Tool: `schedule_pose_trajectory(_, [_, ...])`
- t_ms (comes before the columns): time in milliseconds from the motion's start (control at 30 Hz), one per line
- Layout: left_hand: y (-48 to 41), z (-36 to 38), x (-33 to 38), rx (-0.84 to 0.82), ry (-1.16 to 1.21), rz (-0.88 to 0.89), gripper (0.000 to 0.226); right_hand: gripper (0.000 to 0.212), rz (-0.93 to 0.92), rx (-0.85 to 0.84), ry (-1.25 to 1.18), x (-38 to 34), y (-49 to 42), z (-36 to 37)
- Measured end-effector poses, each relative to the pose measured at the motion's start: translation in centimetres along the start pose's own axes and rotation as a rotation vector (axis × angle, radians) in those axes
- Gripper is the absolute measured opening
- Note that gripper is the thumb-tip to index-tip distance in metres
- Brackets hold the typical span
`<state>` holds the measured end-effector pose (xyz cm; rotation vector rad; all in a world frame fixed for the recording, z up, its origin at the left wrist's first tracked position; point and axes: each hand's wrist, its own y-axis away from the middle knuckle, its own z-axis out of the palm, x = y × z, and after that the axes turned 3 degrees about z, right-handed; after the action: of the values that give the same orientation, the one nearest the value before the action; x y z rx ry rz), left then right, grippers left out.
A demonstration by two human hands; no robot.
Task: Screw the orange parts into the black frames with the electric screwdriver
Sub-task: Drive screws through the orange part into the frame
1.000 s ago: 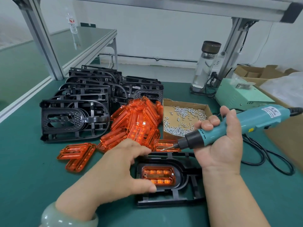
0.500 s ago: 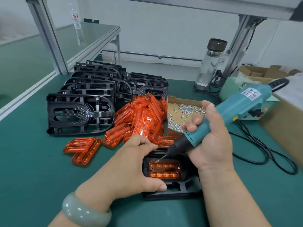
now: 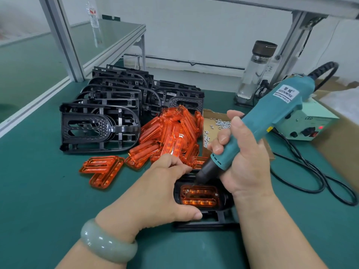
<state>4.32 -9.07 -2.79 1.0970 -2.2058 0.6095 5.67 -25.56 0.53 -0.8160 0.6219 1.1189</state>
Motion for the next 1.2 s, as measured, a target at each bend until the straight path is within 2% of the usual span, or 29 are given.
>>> schedule_pose_trajectory(367, [0.1,0.0,0.1,0.001,-0.018,0.004,0.089,0.015,0.011,-0.083,0.077,0.1,0.2,0.3])
schedule_pose_trajectory(667, [0.3,0.1,0.3,-0.013,-0.021,0.009,0.058,0.040,0.016,-0.327,0.163,0.0,0.4,1.7])
schedule_pose_trajectory(867, [0.1,0.1,0.2,-0.018,-0.026,0.028,0.056,0.042,0.041,-0.438,0.161,0.2,0.4,2.4])
schedule_pose_trajectory(1067, [0.2,0.2,0.5,-0.018,-0.023,0.017,0.051,0.046,0.039,-0.407,0.143,0.2,0.3,1.7])
schedule_pose_trajectory(1200, [0.1,0.4,0.6,-0.016,-0.044,0.013,0.045,0.038,0.045,-0.374,0.077,0.3,0.4,1.1])
